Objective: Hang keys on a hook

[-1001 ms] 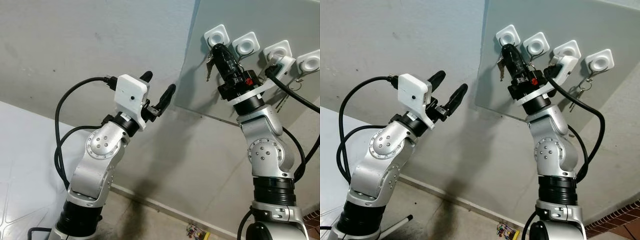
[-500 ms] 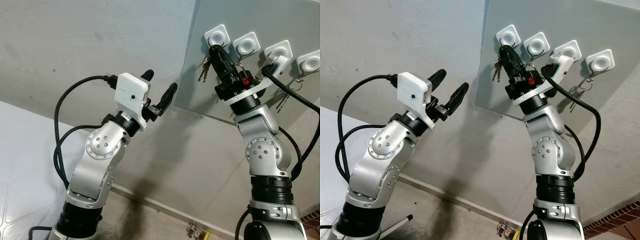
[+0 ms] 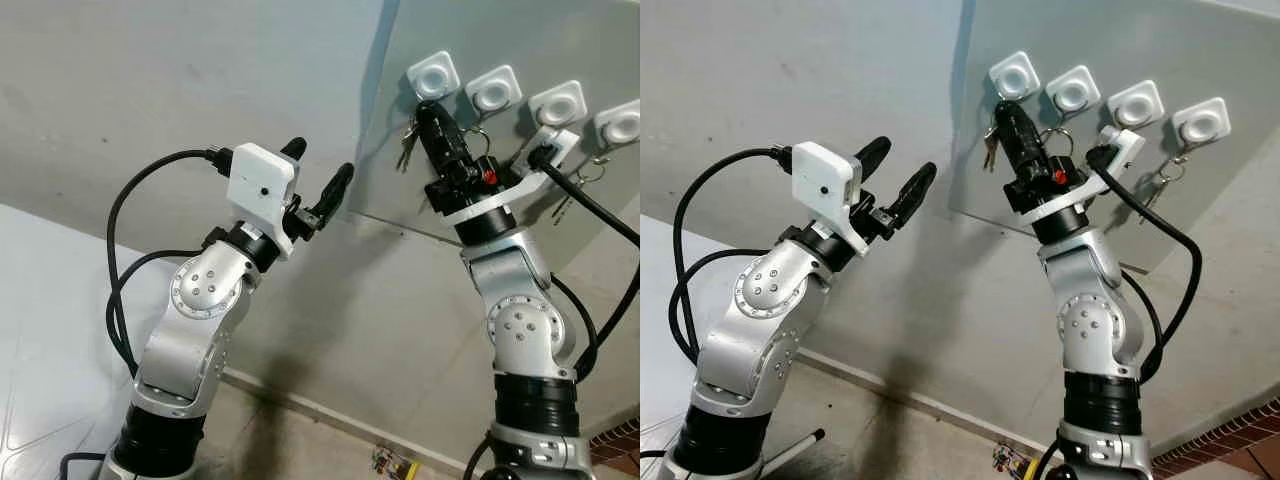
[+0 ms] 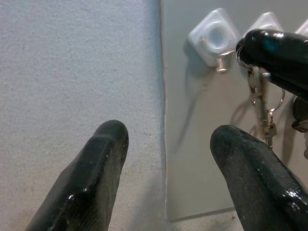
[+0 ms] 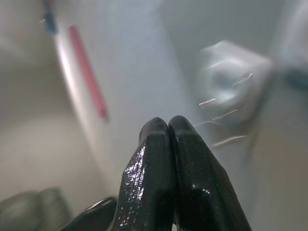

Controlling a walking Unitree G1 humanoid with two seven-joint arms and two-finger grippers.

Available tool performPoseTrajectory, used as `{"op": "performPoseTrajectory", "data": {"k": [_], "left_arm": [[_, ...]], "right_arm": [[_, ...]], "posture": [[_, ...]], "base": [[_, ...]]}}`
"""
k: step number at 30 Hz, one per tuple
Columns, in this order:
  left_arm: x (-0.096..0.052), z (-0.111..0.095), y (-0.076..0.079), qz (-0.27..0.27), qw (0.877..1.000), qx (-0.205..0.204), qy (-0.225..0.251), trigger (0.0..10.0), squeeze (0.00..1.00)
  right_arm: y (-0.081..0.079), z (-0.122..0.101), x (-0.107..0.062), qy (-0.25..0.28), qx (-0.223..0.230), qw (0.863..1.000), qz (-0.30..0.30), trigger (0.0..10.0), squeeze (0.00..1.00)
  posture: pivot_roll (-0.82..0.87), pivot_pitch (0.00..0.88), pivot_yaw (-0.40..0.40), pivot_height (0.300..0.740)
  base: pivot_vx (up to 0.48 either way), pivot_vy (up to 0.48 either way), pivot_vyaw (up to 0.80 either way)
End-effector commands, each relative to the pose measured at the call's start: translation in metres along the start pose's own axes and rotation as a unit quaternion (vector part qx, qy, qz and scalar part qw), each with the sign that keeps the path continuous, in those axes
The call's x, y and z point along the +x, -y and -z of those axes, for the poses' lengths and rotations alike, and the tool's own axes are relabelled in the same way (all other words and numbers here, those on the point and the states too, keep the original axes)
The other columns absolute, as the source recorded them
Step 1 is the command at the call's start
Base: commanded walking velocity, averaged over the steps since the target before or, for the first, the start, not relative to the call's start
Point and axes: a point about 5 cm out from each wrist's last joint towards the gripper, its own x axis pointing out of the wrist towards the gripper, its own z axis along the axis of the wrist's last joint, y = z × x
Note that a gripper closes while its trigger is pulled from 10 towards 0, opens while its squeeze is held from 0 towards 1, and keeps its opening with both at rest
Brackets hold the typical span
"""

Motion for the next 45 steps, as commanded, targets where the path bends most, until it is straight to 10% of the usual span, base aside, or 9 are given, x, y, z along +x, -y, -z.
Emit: {"op": "performPoseTrajectory", "data": {"k": [1,45], "left_arm": [[0.003,-0.007,0.001,0.003,1.0,0.002,0.01,10.0,0.0],[0.004,-0.01,-0.001,-0.003,1.0,-0.002,0.017,10.0,0.0]], "right_arm": [[-0.015,0.0,0.003,-0.011,0.01,0.999,-0.051,10.0,0.0],[-0.024,0.01,0.013,0.121,0.09,0.982,0.114,10.0,0.0]], "posture": [[-0.1,0.026,-0.089,0.74],[-0.1,0.024,-0.084,0.74]], "base": [[0.0,0.0,0.0],[0.0,0.0,0.0]]}}
